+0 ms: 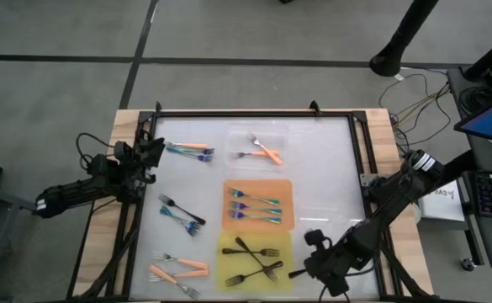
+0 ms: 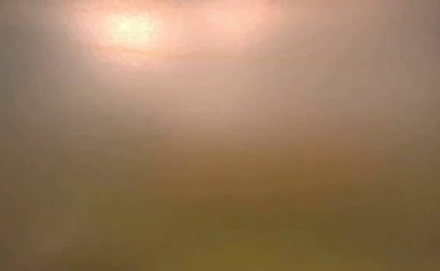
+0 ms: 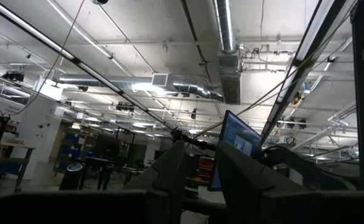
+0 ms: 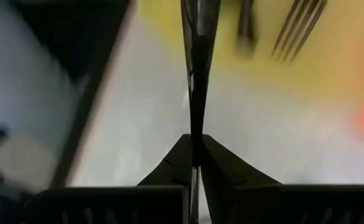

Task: Sort silverware by color (type)
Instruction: Put the black fork into the yellow bin

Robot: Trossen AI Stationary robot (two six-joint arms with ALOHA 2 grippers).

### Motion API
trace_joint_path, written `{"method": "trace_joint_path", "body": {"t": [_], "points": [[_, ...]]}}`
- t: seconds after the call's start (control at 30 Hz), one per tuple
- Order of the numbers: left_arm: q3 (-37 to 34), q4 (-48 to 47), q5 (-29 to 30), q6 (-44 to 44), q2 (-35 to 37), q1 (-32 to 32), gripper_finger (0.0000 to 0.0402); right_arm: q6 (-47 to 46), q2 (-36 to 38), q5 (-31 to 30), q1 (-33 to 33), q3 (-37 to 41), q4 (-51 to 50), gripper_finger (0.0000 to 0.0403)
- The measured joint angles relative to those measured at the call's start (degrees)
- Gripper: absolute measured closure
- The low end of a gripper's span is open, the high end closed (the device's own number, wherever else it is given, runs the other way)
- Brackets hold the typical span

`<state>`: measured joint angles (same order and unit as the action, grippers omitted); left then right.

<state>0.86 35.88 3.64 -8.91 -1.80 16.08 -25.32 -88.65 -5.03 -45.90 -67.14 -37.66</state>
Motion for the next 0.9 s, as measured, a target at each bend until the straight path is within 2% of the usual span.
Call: {"method": "trace_joint_path", "body": {"t": [0.17,0.33,0.5,0.73,0.9], "points": [[0.0,0.0,0.0,0.0,0.0,0.0,0.0327,6.1,-0.5,-5.6,2.0,-5.8,0.7,0.0393],[0.0,0.0,0.0,0.0,0.0,0.0,0.0327,14.0,-2.7,-5.7,5.5,-10.3,2.3,0.0393],[0.0,0.0,0.0,0.0,0.0,0.0,0.0327,20.3,-6.3,-5.6,10.3,-12.7,8.2,0.0393],[0.0,0.0,0.0,0.0,0.0,0.0,0.0327,16.7,-9.9,-5.6,17.2,-15.8,9.6,0.0393],[0.0,0.0,0.0,0.0,0.0,0.0,0.0327,-0.4,-10.7,-5.1,20.6,-16.2,10.1,0.0389]]}}
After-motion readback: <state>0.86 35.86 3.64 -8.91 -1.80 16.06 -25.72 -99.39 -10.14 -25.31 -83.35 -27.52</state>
